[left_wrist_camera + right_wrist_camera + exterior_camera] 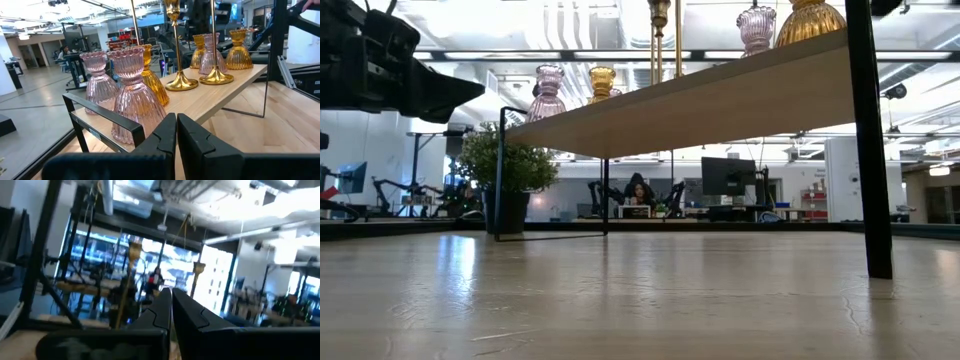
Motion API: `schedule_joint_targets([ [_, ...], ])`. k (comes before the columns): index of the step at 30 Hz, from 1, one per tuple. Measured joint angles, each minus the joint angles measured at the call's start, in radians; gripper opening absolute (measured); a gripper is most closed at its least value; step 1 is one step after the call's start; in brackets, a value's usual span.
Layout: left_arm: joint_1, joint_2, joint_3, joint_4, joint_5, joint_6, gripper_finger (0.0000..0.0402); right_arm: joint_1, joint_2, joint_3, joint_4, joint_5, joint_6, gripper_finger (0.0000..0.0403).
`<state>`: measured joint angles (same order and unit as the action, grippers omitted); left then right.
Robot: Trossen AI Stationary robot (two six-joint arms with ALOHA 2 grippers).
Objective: Pick & Place candle stick holders
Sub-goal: Return to Home Position
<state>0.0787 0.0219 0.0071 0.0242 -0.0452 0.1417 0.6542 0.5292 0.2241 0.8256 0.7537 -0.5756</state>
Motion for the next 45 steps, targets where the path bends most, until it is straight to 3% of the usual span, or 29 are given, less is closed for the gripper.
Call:
schedule_joint_targets([
  [5,0.000,0.000,0.000,0.000,0.000,0.000,0.0019,-0.251,-0.083,-0.017,-0.175,-0.263,0.217,0.0008],
  [12,0.000,0.000,0.000,0.000,0.000,0.000,0.0019,-0.462,-0.165,-0.026,-0.350,-0.468,0.405,0.0008],
  [26,0.000,0.000,0.000,0.001,0.000,0.000,0.0019,-0.474,-0.403,-0.216,-0.410,-0.489,0.465,0.0008],
  [36,0.000,0.000,0.000,0.001,0.000,0.000,0.0019,-0.490,-0.530,-0.215,-0.548,-0.498,0.471,0.0008],
  [45,0.000,0.002,0.000,0.002,0.000,0.000,0.0019,-0.540,-0.529,-0.215,-0.658,-0.651,0.542,0.0008],
])
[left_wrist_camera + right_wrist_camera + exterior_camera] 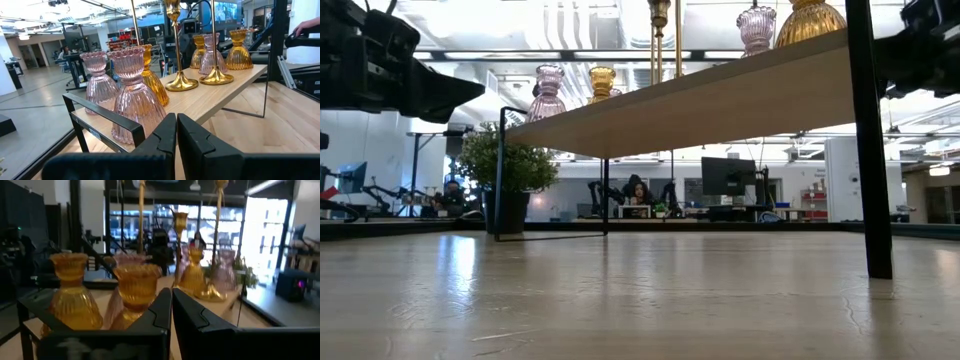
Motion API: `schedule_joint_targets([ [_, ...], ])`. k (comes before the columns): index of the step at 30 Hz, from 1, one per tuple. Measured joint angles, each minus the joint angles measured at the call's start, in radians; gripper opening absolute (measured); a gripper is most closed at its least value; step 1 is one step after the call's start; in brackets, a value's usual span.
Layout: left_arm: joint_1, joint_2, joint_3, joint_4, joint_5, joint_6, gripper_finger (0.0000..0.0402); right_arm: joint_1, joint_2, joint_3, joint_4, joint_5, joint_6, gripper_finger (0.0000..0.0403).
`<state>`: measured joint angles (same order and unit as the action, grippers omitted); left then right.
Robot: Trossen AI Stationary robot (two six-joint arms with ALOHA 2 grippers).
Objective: Pick & Place candle stick holders
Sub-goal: Return to Home Position
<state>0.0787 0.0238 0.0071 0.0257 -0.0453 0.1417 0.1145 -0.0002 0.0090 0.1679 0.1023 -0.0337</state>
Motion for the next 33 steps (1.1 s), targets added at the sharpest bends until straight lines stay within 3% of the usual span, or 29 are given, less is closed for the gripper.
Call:
schedule_joint_targets([
  [11,0.000,0.000,0.000,0.001,0.000,0.000,0.0019,-0.013,0.009,0.000,-0.095,-0.002,0.009,0.0008],
  [33,0.000,0.000,0.000,0.001,0.000,0.000,0.0019,-0.012,0.129,0.000,-0.109,0.001,0.008,0.0008],
])
